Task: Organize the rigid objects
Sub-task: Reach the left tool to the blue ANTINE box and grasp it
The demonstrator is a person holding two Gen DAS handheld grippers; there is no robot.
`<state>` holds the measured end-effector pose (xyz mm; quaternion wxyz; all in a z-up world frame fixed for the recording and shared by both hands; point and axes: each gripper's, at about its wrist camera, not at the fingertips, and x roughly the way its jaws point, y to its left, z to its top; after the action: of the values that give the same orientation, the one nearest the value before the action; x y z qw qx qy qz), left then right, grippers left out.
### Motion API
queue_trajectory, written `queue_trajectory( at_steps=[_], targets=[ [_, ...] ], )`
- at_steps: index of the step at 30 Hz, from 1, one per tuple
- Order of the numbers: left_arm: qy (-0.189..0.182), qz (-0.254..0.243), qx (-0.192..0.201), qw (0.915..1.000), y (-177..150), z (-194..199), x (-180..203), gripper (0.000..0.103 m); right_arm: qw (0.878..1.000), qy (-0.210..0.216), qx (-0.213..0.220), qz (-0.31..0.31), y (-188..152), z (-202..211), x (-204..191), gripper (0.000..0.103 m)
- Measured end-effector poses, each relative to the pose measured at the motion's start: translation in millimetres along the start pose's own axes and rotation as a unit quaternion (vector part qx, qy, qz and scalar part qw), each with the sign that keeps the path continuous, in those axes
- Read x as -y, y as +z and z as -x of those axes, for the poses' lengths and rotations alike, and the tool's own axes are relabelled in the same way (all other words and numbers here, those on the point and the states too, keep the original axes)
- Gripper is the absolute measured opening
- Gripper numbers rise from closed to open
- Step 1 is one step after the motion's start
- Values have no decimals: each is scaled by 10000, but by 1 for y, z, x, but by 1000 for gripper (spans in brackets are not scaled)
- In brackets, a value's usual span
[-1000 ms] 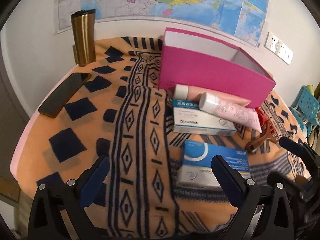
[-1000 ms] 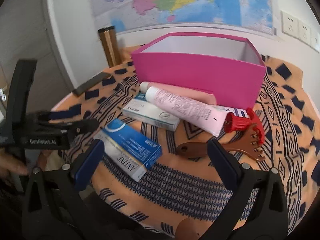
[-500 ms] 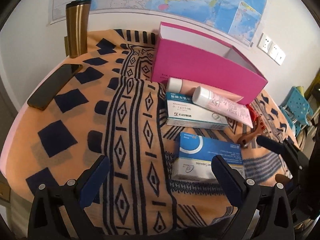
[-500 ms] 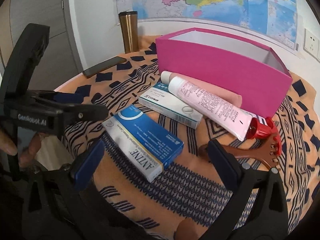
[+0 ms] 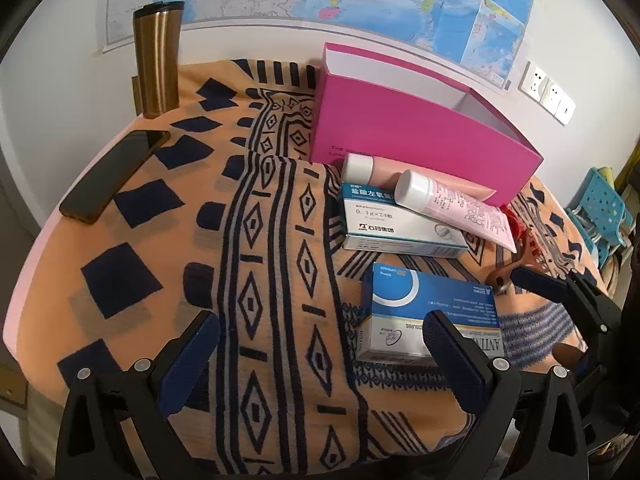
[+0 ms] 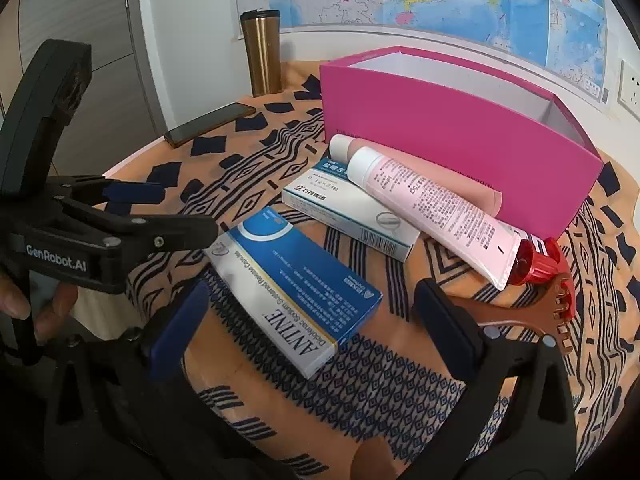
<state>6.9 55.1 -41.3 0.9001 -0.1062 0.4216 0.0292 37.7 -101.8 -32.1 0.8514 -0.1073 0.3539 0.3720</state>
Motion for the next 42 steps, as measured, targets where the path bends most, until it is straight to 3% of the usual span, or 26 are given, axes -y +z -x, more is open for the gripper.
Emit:
queue_trajectory(
  at_steps=[6, 14, 30, 42],
  targets=[
    [57, -98, 2, 9999, -1, -1, 2, 103, 10000, -46, -58, 5, 0, -5, 2, 101],
    [64, -65, 11, 10000, -2, 0, -1, 103, 9997, -6, -250, 86, -4, -15, 1, 90],
    [98, -42, -102, 9999, -6, -4, -9, 103, 9970, 95, -549, 532, -8, -32, -5, 87],
    [-84, -109, -216, 9997, -3, -12, -7, 103, 9974, 177, -546, 434, -11, -28, 4, 83]
  ],
)
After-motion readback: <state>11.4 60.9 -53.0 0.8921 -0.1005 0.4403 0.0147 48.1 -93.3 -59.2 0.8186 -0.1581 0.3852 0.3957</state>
